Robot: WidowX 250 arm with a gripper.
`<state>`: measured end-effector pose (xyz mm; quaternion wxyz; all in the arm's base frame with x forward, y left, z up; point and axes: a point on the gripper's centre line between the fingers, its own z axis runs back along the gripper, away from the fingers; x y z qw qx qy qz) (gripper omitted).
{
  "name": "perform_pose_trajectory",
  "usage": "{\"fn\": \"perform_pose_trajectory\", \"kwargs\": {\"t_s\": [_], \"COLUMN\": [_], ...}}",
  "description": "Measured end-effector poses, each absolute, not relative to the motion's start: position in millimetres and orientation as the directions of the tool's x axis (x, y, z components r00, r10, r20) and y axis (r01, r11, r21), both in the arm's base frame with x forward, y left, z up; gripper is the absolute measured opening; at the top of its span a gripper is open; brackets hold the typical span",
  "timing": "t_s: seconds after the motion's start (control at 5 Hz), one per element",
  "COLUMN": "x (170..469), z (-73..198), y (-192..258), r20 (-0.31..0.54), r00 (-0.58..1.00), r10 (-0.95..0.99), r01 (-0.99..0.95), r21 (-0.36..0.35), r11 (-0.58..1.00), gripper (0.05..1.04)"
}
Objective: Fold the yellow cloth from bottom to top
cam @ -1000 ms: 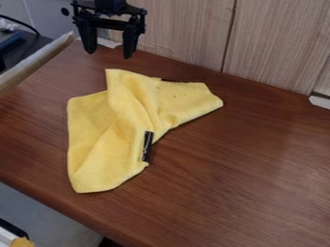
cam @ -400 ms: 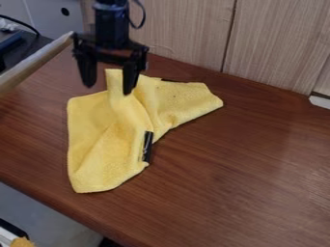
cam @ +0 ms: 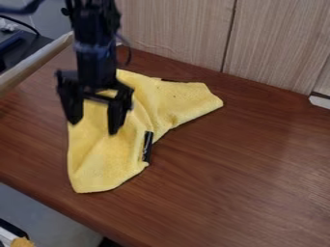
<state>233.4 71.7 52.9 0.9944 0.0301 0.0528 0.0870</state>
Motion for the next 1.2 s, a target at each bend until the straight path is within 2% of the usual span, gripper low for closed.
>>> {"fn": "perform_pose_trajectory", "kwargs": {"t_s": [0.4, 0.6, 1.0, 1.2], "x": [206.0, 204.3, 206.0, 205.0], "z": [15.1, 7.7, 6.7, 6.3], "y": [65.0, 65.1, 63.8, 62.9], "r20": [-0.107, -0.103, -0.098, -0.087], "r00": [0.987, 0.989, 0.992, 0.992], "r10": [0.124, 0.105, 0.083, 0.087], "r01": [-0.113, -0.091, -0.067, -0.073], "r21": [0.105, 0.129, 0.152, 0.151], "r11": [0.988, 0.987, 0.986, 0.986], "gripper": [1.000, 0.964, 0.409, 0.190]}}
